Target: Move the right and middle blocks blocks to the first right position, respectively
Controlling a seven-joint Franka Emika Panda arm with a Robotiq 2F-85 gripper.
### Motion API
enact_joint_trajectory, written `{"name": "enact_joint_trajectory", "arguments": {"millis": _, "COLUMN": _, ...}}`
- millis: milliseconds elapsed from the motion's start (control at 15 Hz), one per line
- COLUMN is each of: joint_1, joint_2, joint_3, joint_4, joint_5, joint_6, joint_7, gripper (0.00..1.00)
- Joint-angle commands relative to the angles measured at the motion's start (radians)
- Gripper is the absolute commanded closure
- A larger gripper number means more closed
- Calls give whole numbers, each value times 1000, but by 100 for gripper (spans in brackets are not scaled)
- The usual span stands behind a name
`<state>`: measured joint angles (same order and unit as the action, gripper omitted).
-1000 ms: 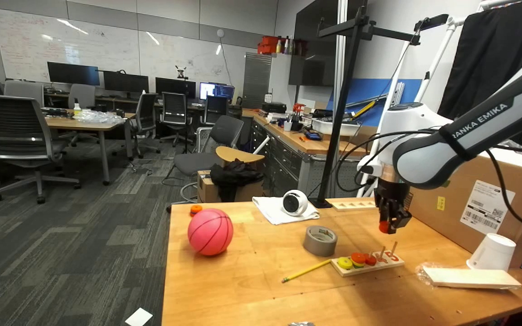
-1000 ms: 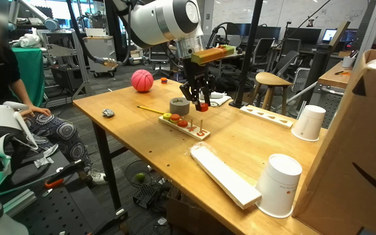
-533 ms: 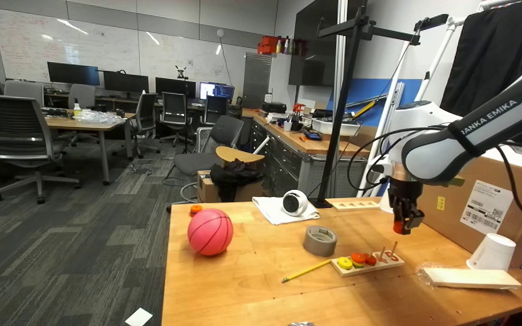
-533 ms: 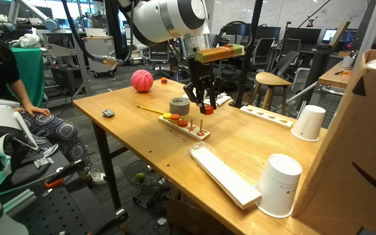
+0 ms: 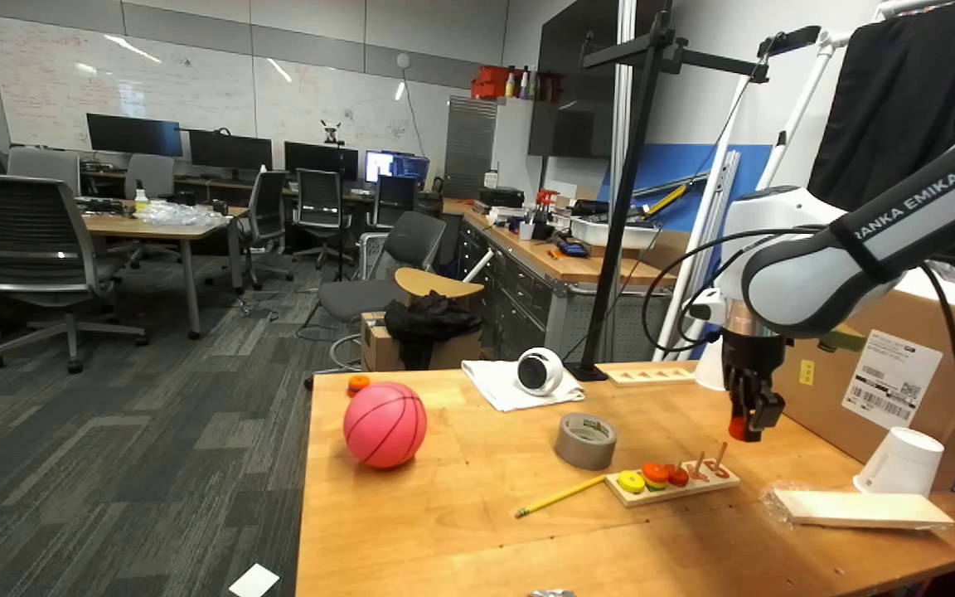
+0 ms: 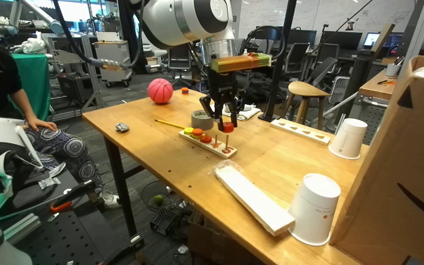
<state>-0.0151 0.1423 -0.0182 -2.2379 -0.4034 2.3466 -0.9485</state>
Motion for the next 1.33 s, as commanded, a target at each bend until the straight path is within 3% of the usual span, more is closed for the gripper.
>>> {"name": "enact_joint_trajectory", "arguments": {"millis": 0, "joint_1": -2, "joint_2": -25, "joint_3": 8, "joint_4": -38, "joint_5": -3, "joint_6": 45, "joint_7": 35, "gripper": 77}}
{"name": "enact_joint_trajectory", "arguments": {"millis": 533, "joint_1": -10, "joint_2": -16, "joint_3": 2, "joint_4": -45, "joint_5": -5, "joint_6": 134, "joint_7": 60, "gripper": 77}}
{"name": "enact_joint_trajectory", "arguments": {"millis": 1267, "joint_1": -31, "joint_2": 22, "joint_3": -1, "joint_4": -29, "joint_5": 34, "joint_6": 124, "joint_7": 78, "gripper": 77}}
